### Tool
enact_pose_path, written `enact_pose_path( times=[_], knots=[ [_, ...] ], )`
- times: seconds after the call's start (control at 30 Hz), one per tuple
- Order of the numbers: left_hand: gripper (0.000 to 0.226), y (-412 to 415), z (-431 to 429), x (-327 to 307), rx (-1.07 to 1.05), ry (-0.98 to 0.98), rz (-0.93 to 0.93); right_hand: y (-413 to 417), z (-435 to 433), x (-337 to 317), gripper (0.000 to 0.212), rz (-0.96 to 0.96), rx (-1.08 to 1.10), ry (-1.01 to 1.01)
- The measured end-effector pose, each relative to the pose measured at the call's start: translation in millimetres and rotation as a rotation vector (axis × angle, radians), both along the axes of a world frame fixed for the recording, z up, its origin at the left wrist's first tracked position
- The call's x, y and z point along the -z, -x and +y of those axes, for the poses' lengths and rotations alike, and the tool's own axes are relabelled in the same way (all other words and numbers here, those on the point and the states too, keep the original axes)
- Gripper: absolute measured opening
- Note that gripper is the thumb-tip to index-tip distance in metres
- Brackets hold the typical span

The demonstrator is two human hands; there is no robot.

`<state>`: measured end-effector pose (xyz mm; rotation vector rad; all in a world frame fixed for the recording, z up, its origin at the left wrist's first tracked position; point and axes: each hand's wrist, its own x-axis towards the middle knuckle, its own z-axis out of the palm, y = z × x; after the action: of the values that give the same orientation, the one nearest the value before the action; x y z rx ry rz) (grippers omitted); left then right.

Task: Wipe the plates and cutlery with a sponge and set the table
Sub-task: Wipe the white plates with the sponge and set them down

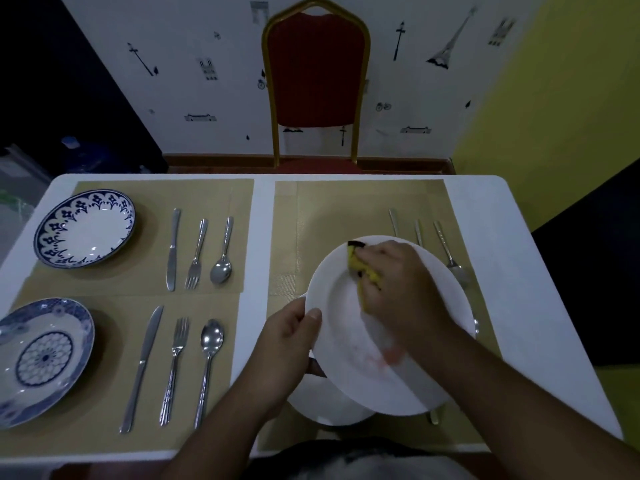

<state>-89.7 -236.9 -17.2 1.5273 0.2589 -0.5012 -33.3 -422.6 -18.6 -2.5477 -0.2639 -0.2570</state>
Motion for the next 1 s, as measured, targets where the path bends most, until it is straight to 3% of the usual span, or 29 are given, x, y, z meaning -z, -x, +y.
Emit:
enact_pose_path(
  times=[0.13, 0.3, 0.43, 0.6, 0.67, 0.77, 0.8, 1.0],
  knots=[
    [0.028, -4.5, 0.4, -1.4, 0.039, -0.012, -0.016, 24.5, 17.8, -3.8, 0.04, 0.072, -0.313, 0.047],
    [0.027, -6.4, 0.1, -5.6, 0.051, -0.012, -0.037, -8.9, 0.4, -12.9, 0.04, -0.02, -0.021, -0.085],
    [0.029, -12.6, 0.5, -10.2, -0.02, 0.03, -0.019, 19.0, 14.8, -8.8, 0.04, 0.154, -0.26, 0.046],
    [0.033, -5.7, 4.2, -3.9, -0.08, 0.041, 0.051, 30.3, 5.3, -16.0, 0.036, 0.232, -0.506, 0.161],
    [0.031, -2.2, 3.1, -2.0, -0.061, 0.033, 0.04, 15.8, -2.6, -12.9, 0.04, 0.153, -0.418, 0.219],
    [0.028, -1.7, -1.4, -4.6, -0.046, 0.032, 0.002, -1.0, -7.0, -14.8, 0.04, 0.108, -0.09, 0.077],
    [0.027, -3.0, -2.4, -6.2, -0.039, 0.027, -0.013, 1.4, -3.1, -16.5, 0.038, 0.102, -0.085, 0.072],
    [0.028, -10.5, 6.9, -3.8, -0.101, 0.01, 0.017, 43.9, 3.4, -27.6, 0.042, 0.492, -0.411, 0.325]
  ],
)
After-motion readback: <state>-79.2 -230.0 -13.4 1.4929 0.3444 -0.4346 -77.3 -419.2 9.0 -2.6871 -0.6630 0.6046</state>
